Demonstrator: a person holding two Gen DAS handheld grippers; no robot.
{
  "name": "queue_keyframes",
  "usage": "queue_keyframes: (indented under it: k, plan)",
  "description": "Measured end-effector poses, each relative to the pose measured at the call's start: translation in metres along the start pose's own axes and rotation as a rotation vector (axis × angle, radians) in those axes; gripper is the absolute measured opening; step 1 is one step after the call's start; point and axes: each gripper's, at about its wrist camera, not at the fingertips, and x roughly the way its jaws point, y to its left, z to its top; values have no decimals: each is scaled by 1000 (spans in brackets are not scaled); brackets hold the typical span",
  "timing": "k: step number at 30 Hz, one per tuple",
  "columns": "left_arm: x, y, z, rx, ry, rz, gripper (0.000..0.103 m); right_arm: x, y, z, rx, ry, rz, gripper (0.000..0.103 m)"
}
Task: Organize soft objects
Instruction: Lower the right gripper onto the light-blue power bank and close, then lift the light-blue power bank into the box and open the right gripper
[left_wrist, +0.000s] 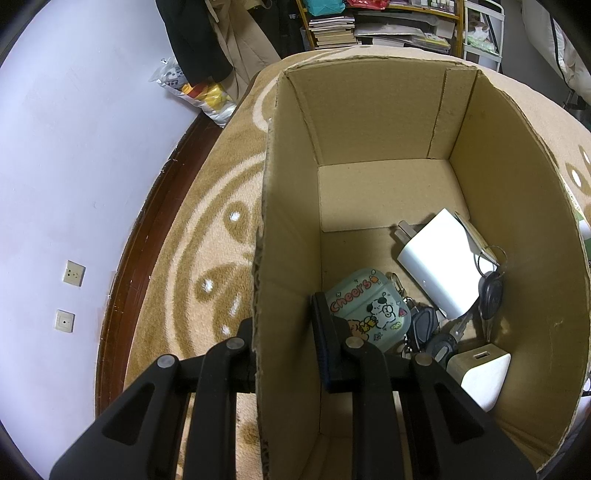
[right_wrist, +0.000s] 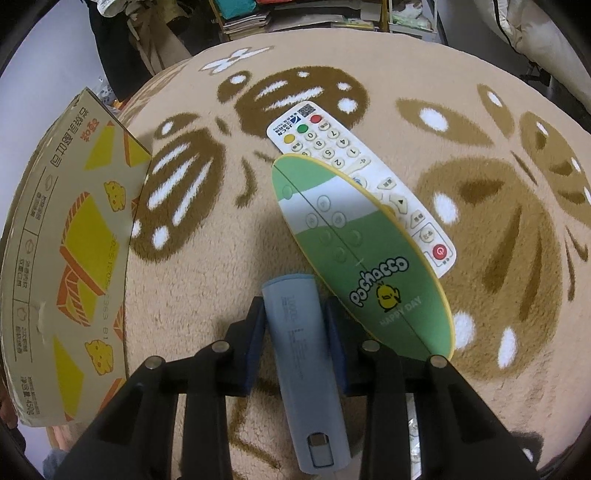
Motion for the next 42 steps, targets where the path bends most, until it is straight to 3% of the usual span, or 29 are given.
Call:
queue_keyframes:
  k: [5, 10, 21, 42]
  plan:
    - [0, 0, 0, 0, 0, -1, 20, -2, 0, -2, 3, -22, -3, 33]
    - [0, 0, 0, -2, 0, -2, 20, -14, 4, -1, 21, -112, -5, 30]
    - [-1, -1, 0, -2, 0, -2, 20, -36, 19, 2, 23, -224, 65, 29]
    - [-2, 1, 1, -7, 1, -7, 20, -143, 81, 36, -92, -552, 234, 29]
